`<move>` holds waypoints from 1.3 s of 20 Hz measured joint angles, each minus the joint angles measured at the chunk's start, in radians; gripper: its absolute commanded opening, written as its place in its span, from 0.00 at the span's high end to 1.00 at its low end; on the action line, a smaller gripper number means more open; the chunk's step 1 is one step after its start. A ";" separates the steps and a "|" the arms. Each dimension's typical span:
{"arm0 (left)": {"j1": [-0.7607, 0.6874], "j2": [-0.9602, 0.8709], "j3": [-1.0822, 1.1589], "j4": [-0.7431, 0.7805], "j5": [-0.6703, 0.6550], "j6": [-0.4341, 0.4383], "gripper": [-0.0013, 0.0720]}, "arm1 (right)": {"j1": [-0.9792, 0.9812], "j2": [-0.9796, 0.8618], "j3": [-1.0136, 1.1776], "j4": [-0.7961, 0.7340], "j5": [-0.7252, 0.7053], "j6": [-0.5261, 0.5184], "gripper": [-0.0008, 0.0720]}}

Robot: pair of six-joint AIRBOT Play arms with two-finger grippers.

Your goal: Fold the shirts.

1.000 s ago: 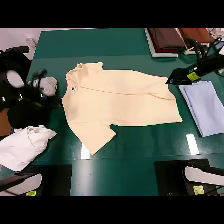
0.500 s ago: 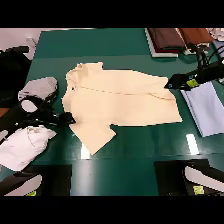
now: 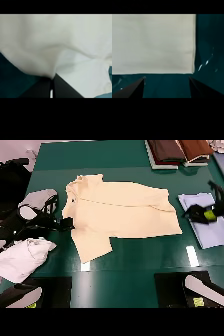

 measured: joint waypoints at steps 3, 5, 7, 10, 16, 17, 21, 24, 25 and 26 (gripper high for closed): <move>-0.001 0.000 0.010 0.003 -0.003 0.005 0.95 | -0.121 -0.018 -0.153 0.008 -0.034 -0.008 0.20; -0.001 0.000 0.013 0.003 -0.002 0.006 0.95 | -0.159 -0.045 -0.225 0.060 -0.065 -0.034 0.24; -0.002 0.000 0.014 0.003 -0.001 0.006 0.95 | -0.162 -0.075 -0.264 0.137 -0.109 -0.061 0.32; -0.002 0.000 0.016 0.003 -0.001 0.007 0.95 | -0.103 -0.115 -0.266 0.216 -0.171 -0.082 0.53; -0.002 0.036 0.053 0.018 0.002 0.005 0.95 | 0.052 -0.120 -0.179 0.240 -0.271 -0.097 0.97; -0.002 0.066 0.082 0.034 0.001 -0.001 0.95 | 0.074 -0.095 -0.146 0.245 -0.272 -0.097 0.97; -0.002 0.242 0.322 0.157 -0.008 -0.044 0.95 | 0.125 0.066 0.074 0.251 -0.259 -0.101 0.97; -0.002 0.360 0.603 0.245 -0.005 -0.065 0.95 | 0.132 0.201 0.327 0.254 -0.264 -0.101 0.97; -0.002 0.384 0.699 0.264 -0.002 -0.069 0.95 | 0.128 0.237 0.412 0.257 -0.267 -0.101 0.97; -0.002 0.404 0.799 0.281 0.005 -0.073 0.95 | 0.120 0.269 0.497 0.258 -0.269 -0.101 0.97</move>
